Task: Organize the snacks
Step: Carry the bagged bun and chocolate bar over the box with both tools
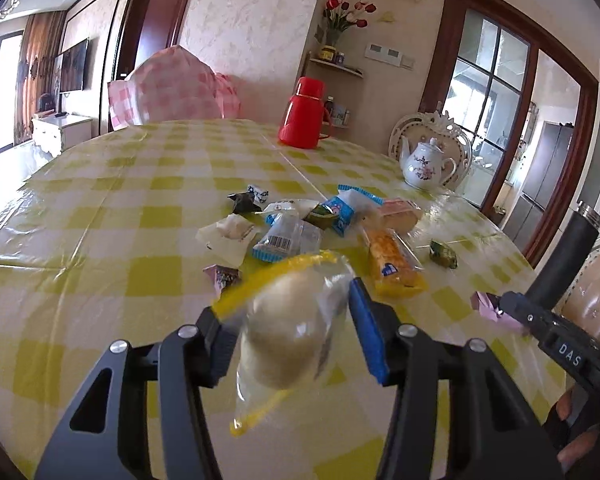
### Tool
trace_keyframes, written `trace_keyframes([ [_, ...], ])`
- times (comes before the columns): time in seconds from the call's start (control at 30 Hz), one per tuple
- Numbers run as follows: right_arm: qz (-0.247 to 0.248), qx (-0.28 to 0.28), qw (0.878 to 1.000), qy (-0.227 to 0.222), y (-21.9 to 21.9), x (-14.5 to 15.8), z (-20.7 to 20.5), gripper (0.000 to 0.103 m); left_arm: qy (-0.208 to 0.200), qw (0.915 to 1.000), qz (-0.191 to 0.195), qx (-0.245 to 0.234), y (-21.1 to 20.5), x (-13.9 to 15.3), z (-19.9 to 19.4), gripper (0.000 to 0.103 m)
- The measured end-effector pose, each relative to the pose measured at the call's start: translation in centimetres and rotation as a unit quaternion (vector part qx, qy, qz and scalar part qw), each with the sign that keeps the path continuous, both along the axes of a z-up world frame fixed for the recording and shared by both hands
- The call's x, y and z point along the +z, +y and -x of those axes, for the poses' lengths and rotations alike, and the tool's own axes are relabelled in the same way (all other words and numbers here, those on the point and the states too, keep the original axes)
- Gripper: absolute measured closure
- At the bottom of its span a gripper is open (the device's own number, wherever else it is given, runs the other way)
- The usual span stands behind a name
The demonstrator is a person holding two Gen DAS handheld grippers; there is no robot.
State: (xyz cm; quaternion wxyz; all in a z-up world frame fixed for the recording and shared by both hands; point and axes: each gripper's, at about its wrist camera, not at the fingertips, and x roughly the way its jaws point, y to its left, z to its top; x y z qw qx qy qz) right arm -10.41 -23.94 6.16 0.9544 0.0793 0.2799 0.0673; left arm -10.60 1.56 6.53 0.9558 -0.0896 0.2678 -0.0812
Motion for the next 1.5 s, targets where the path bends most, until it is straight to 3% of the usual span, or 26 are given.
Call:
trace_keyframes([
  [0.17,0.006,0.007,1.000,0.001,0.6,-0.1,0.5,0.076,0.016,0.9995,-0.025,-0.009,0.2,-0.4,-0.1,0.053],
  [0.2,0.008,0.007,1.000,0.002,0.7,-0.1,0.5,0.076,0.025,0.9992,-0.030,-0.008,0.2,-0.7,-0.3,0.044],
  [0.23,0.012,0.008,1.000,0.004,0.8,-0.2,0.7,0.076,0.055,0.9979,-0.033,-0.013,0.2,-1.4,-1.0,0.027],
  [0.33,0.020,0.009,1.000,0.005,0.8,-0.4,1.4,0.076,0.082,0.9965,-0.019,-0.006,0.4,-3.1,-2.4,0.012],
  [0.4,0.025,0.008,1.000,0.012,0.6,-0.7,1.8,0.076,0.108,0.9940,-0.004,-0.016,0.4,-3.8,-3.8,0.012],
  [0.47,0.028,0.005,0.999,0.015,0.5,-0.9,2.1,0.076,0.137,0.9900,-0.014,-0.027,-0.2,-4.6,-5.0,0.012],
  [0.57,0.030,0.003,0.999,0.015,0.2,-1.0,2.7,0.076,0.168,0.9840,-0.040,-0.045,-1.4,-5.5,-5.4,0.030],
  [0.6,0.031,0.002,0.999,0.015,0.1,-1.0,2.8,0.076,0.169,0.9839,-0.039,-0.045,-1.3,-5.6,-5.3,0.042],
  [0.7,0.035,0.001,0.999,0.014,0.0,-1.0,3.2,0.076,0.156,0.9859,-0.027,-0.054,-1.0,-5.3,-4.1,0.050],
  [1.1,0.057,0.019,0.998,-0.004,1.3,0.2,5.6,0.076,0.081,0.9950,-0.014,-0.056,0.0,-0.7,1.7,0.050],
  [1.5,0.079,0.096,0.992,-0.028,8.0,1.8,7.7,0.076,0.047,0.9986,-0.019,-0.018,6.1,2.1,8.2,0.050],
])
